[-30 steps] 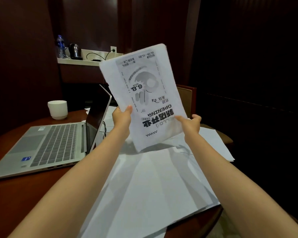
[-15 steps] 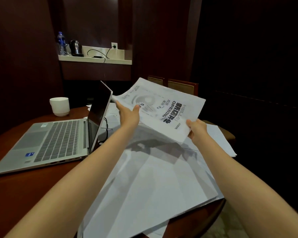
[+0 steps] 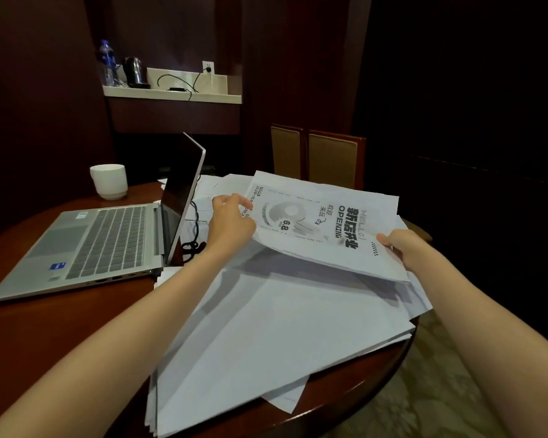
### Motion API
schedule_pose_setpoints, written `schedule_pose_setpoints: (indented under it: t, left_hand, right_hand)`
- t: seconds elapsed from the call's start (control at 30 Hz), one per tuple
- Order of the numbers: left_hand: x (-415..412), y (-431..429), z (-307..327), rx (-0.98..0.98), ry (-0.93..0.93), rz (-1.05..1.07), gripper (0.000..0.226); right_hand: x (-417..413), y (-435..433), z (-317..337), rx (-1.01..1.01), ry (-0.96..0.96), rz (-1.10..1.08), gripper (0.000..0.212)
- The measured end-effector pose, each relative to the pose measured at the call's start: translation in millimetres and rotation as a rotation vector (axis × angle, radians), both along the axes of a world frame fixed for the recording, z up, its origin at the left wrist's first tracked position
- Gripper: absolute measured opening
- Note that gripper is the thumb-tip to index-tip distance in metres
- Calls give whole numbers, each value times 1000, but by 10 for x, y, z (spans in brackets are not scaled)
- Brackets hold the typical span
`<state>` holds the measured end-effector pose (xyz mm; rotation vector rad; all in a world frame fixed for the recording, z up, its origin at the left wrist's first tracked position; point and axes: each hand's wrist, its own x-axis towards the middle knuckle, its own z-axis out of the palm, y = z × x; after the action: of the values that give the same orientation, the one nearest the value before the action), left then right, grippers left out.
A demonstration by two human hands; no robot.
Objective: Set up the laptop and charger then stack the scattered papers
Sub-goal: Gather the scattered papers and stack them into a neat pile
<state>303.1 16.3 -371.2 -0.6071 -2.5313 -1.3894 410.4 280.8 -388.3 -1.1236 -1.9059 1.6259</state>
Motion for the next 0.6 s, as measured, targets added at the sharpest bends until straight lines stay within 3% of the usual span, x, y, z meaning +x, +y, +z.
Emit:
schedule_pose_setpoints:
  t: [0.4, 0.6]
  left_hand:
    - [270, -363, -103, 24, -104, 15, 38]
    - [489, -696, -165, 36, -173, -22, 25]
  right_hand:
    - [120, -68, -86, 164, -238, 179, 39]
    - [166, -319, 24, 277, -361, 347, 22]
